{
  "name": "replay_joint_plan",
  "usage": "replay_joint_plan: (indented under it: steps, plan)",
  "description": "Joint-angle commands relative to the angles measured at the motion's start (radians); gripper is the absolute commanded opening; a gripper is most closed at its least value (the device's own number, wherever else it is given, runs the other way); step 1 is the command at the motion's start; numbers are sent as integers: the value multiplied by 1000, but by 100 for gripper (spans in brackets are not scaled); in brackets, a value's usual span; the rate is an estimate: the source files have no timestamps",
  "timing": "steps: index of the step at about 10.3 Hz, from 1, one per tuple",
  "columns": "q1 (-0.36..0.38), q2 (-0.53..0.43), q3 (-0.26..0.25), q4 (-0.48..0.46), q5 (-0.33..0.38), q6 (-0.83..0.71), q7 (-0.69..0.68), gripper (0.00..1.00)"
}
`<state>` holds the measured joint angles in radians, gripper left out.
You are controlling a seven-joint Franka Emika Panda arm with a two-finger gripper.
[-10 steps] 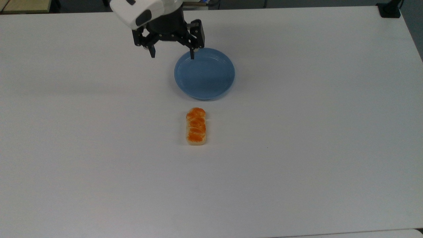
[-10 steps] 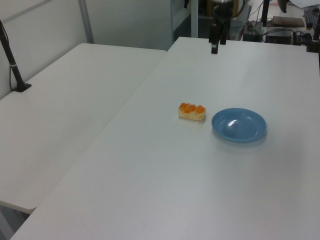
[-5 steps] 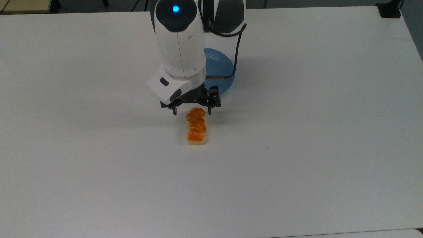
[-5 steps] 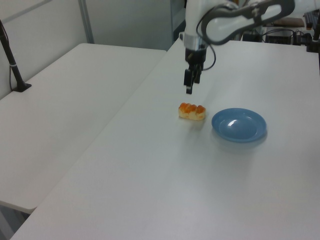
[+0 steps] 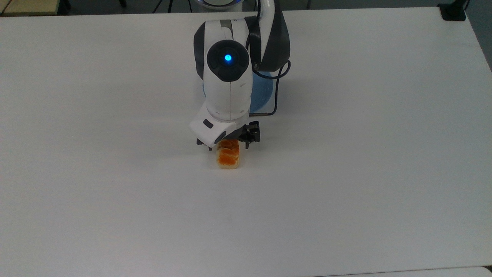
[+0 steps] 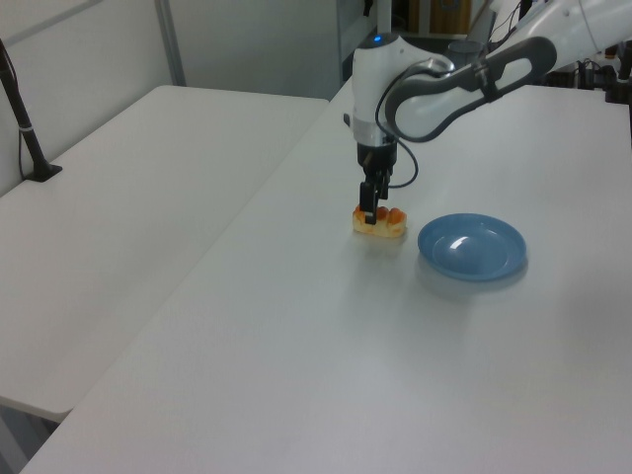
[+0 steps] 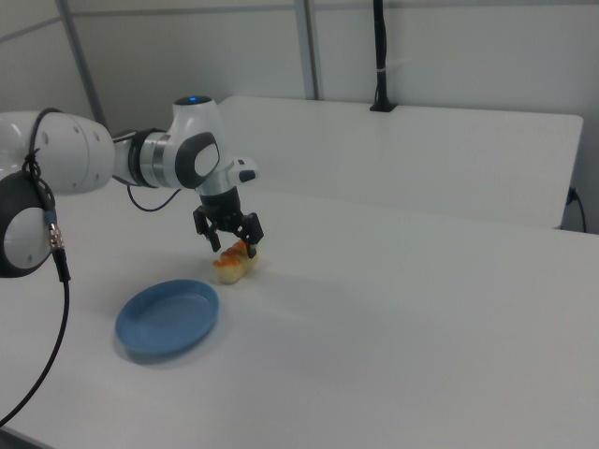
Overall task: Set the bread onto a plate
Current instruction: 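Lower the open gripper around the bread roll and close it, then lift the bread roll and carry it over the blue plate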
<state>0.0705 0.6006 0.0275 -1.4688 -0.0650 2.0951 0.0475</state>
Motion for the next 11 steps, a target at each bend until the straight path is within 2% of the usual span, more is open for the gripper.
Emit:
replay_joint_plan:
  steps: [1,2,3,5,6,9,11]
  plan:
    - [25,47,-15,13,-28,80,67,85]
    - [20,45,-15,13,-27,79,69,63]
    - [17,41,-15,13,-22,77,71,47]
    - [15,-10,-14,1,-13,65,127,46]
    - [15,-81,-14,-60,-13,39,170,46]
    - [23,-328,-12,-334,-10,36,230,46]
    - [31,-469,-6,-535,-7,52,221,46]
